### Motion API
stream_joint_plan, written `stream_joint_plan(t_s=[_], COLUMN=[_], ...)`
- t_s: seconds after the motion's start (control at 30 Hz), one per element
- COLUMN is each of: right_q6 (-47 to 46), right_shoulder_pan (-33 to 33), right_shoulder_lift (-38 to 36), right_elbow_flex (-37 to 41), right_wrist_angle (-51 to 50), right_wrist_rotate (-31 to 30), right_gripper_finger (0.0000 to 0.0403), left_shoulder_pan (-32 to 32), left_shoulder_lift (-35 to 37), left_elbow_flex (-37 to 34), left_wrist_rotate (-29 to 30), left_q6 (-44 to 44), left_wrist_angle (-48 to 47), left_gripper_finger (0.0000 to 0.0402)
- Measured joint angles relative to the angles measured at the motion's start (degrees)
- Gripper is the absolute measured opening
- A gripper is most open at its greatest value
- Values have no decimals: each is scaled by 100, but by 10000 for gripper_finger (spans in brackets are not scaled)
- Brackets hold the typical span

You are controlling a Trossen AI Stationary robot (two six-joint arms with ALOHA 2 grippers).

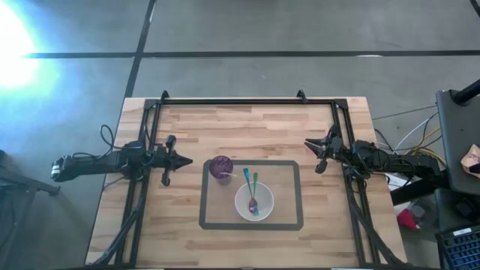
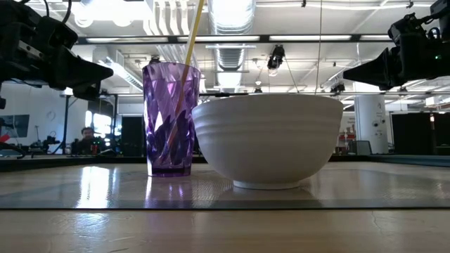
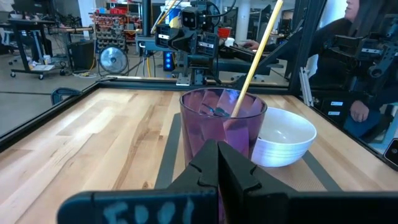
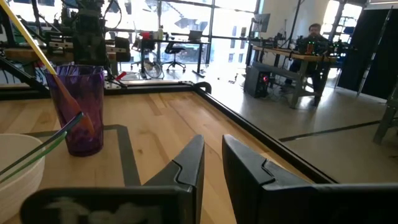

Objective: Pick & Place Utensil
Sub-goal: Return to Home Position

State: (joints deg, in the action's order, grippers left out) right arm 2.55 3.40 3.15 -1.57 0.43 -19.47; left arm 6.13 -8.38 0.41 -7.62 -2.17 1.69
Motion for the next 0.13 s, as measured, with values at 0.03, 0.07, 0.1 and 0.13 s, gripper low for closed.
stream_joint_plan(t_s=[0.03,0.07,0.1,0.13], right_q6=[0,0,0,0], right_shoulder_pan=[0,-1,0,-1], right_shoulder_lift=[1,1,1,1], right_elbow_flex=[1,1,1,1], right_wrist_angle=[0,0,0,0], right_wrist_rotate=[0,0,-1,0], right_gripper_finger=[52,52,52,52], left_shoulder_pan=[0,0,0,0], left_shoulder_lift=[0,0,0,0], left_elbow_flex=[-1,2,0,-1], left_wrist_rotate=[2,2,1,2], left_q6=[1,1,-1,-1], left_wrist_angle=[0,0,0,0], left_gripper_finger=[0,0,0,0])
